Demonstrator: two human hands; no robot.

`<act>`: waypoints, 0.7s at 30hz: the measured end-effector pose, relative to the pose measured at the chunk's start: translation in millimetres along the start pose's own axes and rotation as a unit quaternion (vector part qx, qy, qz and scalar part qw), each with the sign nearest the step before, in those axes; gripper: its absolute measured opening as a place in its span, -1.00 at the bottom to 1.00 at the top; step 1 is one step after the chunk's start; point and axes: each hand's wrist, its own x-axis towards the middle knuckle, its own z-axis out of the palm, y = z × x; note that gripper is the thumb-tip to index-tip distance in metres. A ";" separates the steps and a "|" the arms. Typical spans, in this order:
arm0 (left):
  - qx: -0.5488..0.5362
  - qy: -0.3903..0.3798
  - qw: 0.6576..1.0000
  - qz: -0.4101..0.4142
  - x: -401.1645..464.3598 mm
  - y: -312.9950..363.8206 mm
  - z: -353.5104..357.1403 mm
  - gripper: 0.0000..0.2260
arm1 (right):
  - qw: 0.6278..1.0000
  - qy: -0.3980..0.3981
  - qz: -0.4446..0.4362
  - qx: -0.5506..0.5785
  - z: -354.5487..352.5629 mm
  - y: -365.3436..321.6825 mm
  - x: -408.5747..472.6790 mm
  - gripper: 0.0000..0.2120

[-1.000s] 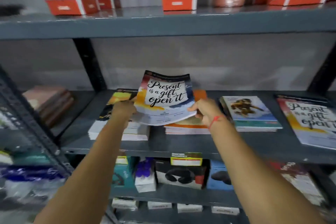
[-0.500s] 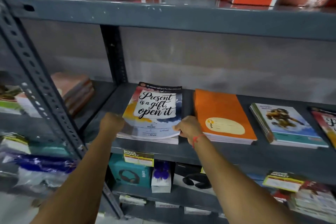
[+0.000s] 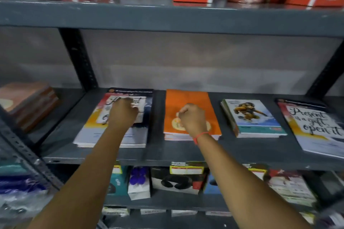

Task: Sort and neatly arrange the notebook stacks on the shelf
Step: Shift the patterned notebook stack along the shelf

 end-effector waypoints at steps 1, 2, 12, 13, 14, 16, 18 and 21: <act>-0.039 0.000 0.999 0.024 -7.3 30.1 15.4 -0.84 | 0.999 0.025 0.015 0.017 -24.5 14.6 4.8 -0.89; -0.081 -0.009 0.996 0.036 -14.0 57.2 28.4 -0.86 | 0.998 0.049 0.024 0.023 -46.3 28.5 9.6 -0.89; -0.172 -0.279 0.934 0.140 -131.0 303.4 217.9 -0.82 | 0.970 0.155 0.186 -0.007 -283.4 217.0 25.4 -0.82; -0.164 -0.301 0.929 0.140 -139.8 317.1 231.4 -0.82 | 0.966 0.158 0.206 -0.009 -298.8 231.5 25.0 -0.77; -0.164 -0.322 0.923 0.131 -147.1 328.8 242.7 -0.81 | 0.961 0.160 0.225 -0.022 -313.4 244.6 23.8 -0.69; -0.155 -0.337 0.922 0.107 -159.0 348.3 265.5 -0.72 | 0.949 0.187 0.246 -0.069 -340.1 270.5 18.8 -0.67; -0.132 -0.343 0.926 0.082 -167.2 359.6 283.4 -0.61 | 0.935 0.207 0.271 -0.101 -358.5 291.1 9.7 -0.80; -0.099 -0.335 0.936 0.026 -175.2 371.8 298.0 -0.74 | 0.922 0.195 0.307 -0.136 -379.2 318.9 -0.4 -0.71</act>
